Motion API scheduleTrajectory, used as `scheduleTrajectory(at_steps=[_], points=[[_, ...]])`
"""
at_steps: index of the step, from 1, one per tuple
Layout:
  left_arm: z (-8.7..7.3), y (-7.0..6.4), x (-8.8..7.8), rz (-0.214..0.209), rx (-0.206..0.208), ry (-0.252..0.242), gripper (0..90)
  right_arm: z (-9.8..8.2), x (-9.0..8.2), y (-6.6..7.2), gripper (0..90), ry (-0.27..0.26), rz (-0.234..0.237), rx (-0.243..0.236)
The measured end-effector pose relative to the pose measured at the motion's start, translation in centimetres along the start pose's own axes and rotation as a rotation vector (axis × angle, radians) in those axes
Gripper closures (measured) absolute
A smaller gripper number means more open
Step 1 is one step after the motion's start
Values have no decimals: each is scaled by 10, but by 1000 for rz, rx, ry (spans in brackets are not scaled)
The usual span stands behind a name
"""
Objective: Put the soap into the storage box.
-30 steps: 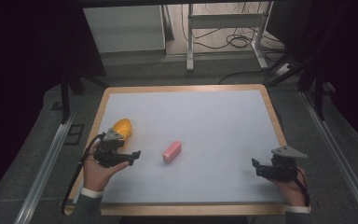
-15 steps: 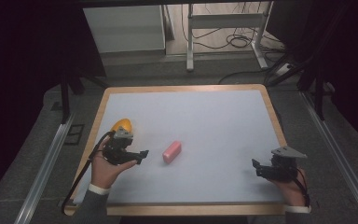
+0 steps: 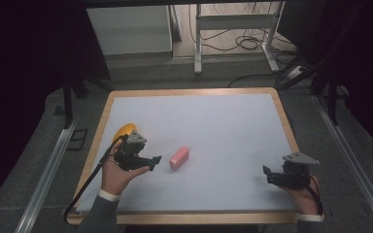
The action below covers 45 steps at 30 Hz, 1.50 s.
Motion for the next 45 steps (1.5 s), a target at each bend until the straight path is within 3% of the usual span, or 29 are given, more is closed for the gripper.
scheduleTrajectory(at_steps=[28, 40, 45], points=[[29, -9, 11, -17, 64, 23, 214, 0, -1, -3, 103, -6, -7, 1], [28, -15, 31, -55, 55, 57, 213, -1, 1, -3, 102, 1, -8, 0], [33, -21, 38, -64, 78, 83, 208, -2, 1, -4, 103, 3, -9, 0]])
Point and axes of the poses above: each handheld gripper's, and its own axes: x roughly forward along the jaws, z roughly out of its top, y roughly to its left, the point moved 10 cm from there along x, roughly forward along the jaws, and after that the axes turned 14 degrees about x, right-handed, at the moved point
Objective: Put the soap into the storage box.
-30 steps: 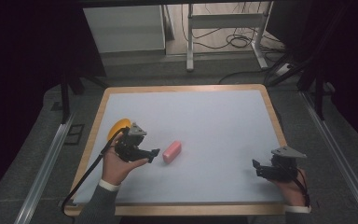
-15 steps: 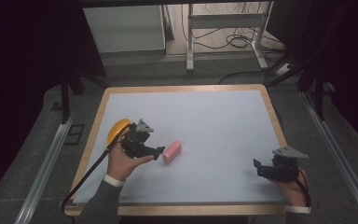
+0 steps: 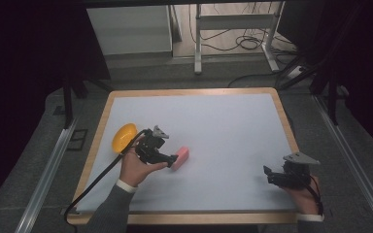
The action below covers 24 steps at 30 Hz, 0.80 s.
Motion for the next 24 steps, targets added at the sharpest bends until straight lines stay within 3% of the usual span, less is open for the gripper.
scheduleTrajectory(at_steps=[3, 8, 10, 16, 24], points=[[3, -2, 5, -17, -18, 5, 210, 0, 0, 0, 102, 0, -1, 1], [9, -12, 14, -24, 9, 37, 209, 0, 0, -1, 103, -2, -2, 2], [12, -14, 17, -40, -1, 32, 216, 0, -1, -1, 103, -2, -2, 1], [12, -15, 28, -36, 11, 71, 227, 0, -1, -1, 103, -2, -1, 3], [8, -12, 41, -42, -12, 95, 274, -1, 0, -2, 103, -1, -5, 2]])
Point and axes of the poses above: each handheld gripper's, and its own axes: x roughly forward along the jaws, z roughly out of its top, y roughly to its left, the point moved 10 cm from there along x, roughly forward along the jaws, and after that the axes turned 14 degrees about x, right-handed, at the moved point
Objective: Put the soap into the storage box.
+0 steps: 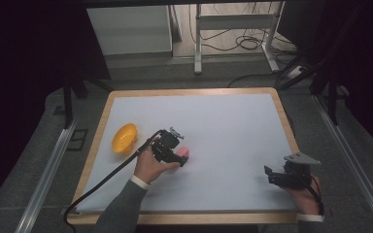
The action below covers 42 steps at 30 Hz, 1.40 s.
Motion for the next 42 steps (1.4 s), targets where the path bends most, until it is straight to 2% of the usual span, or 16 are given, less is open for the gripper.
scheduleTrajectory(at_steps=[3, 11, 16, 19, 26, 31, 37, 42], points=[[-3, 1, 5, -11, -17, -1, 296, 0, 0, -1, 102, 0, -3, 0], [-7, 1, 14, -37, -22, 20, 400, 0, 0, -1, 102, 0, -5, -1], [-7, 1, 21, -44, -40, 24, 443, -1, 1, -1, 103, 2, -5, -2], [-7, 1, 25, -30, -43, 18, 462, 0, 0, -1, 102, 0, -5, -1], [-10, -1, 32, -35, -46, 35, 530, 0, 0, -3, 103, -2, -7, 0], [-11, 1, 32, -28, -56, 30, 598, 1, -1, -3, 102, -4, -6, 4], [-12, 3, 28, -30, -54, 31, 601, 1, -2, -3, 102, -8, -8, 3], [-8, 5, 17, -26, -51, -2, 601, 3, -3, -4, 102, -17, -10, 10]])
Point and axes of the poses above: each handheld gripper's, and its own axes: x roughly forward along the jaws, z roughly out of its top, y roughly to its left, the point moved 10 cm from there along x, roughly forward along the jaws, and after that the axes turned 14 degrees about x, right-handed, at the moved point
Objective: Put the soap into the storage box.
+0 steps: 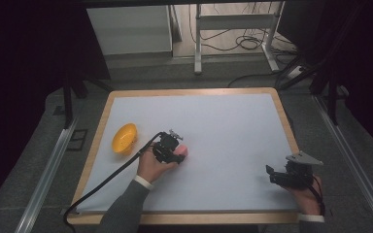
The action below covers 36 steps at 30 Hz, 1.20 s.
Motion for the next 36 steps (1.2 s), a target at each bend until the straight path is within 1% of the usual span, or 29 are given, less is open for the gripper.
scheduleTrajectory(at_steps=[4, 6, 7, 10, 14, 24, 36], points=[[4, 0, -11, 4, 9, -37, 601, 1, -1, 0, 102, -4, -2, -1], [5, 1, -17, 8, 7, -48, 601, 1, -1, 0, 102, -7, 0, -2], [5, 3, -20, 10, 12, -51, 601, 1, -1, 0, 102, -8, 0, -2], [6, 4, -26, 12, 5, -67, 601, 2, -1, 0, 103, -11, -1, -1], [6, 7, -33, 15, 10, -73, 601, 2, -1, 1, 102, -11, -1, -2], [4, 18, -51, 41, -6, -106, 601, 1, -1, 1, 102, -10, -3, -2], [-2, 31, -69, 72, -18, -117, 601, 1, 0, 0, 103, -6, -5, -3]])
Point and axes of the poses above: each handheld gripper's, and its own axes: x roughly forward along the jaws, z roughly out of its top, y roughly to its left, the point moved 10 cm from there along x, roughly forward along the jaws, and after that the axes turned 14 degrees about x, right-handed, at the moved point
